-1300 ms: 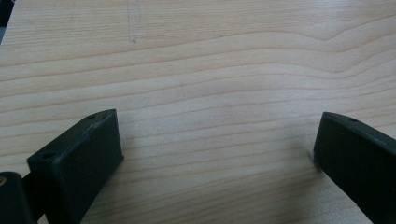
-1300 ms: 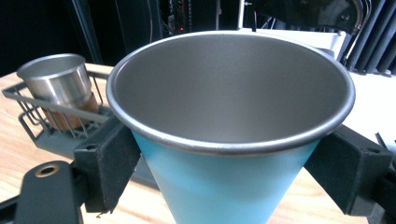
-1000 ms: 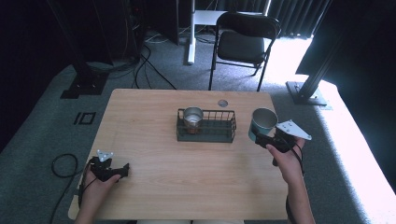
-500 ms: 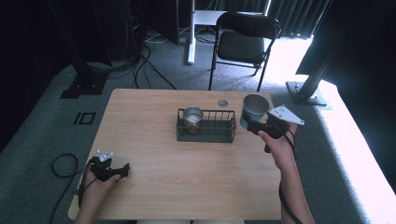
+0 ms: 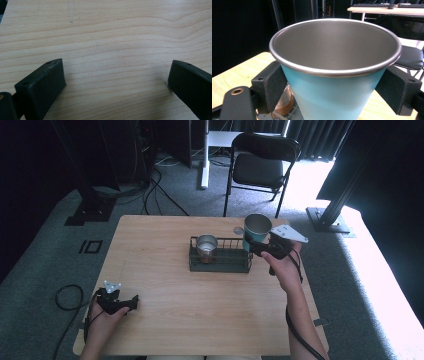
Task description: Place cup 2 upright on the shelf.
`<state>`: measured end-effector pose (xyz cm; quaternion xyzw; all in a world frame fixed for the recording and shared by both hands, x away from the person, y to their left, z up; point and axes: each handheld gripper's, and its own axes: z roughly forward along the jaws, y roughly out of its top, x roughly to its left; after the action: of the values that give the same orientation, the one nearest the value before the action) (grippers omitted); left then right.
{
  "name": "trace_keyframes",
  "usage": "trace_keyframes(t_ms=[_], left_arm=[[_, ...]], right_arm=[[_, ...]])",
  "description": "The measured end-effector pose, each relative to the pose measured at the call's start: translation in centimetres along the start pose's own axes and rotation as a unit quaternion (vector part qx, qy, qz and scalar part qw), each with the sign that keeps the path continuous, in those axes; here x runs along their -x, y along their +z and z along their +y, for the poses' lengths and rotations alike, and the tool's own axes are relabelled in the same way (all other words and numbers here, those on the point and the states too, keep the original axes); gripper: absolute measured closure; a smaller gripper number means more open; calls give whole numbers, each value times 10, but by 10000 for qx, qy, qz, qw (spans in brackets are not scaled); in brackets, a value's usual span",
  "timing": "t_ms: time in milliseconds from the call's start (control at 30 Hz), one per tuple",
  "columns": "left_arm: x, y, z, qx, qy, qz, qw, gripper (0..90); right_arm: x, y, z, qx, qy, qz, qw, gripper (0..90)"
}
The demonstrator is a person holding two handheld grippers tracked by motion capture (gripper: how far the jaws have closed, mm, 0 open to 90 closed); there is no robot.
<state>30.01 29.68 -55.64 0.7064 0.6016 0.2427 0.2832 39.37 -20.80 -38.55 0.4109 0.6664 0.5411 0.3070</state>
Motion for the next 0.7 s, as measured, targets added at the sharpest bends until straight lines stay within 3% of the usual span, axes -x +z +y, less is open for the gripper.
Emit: trace_keyframes(t_ms=[333, 700], left_arm=[[0, 0, 0, -2, 2, 0, 10000, 18], [0, 0, 0, -3, 2, -1, 10000, 18]], right_arm=[[-15, 27, -6, -69, 35, 95, 9999, 147], [-25, 57, -27, -235, 62, 50, 9997, 148]])
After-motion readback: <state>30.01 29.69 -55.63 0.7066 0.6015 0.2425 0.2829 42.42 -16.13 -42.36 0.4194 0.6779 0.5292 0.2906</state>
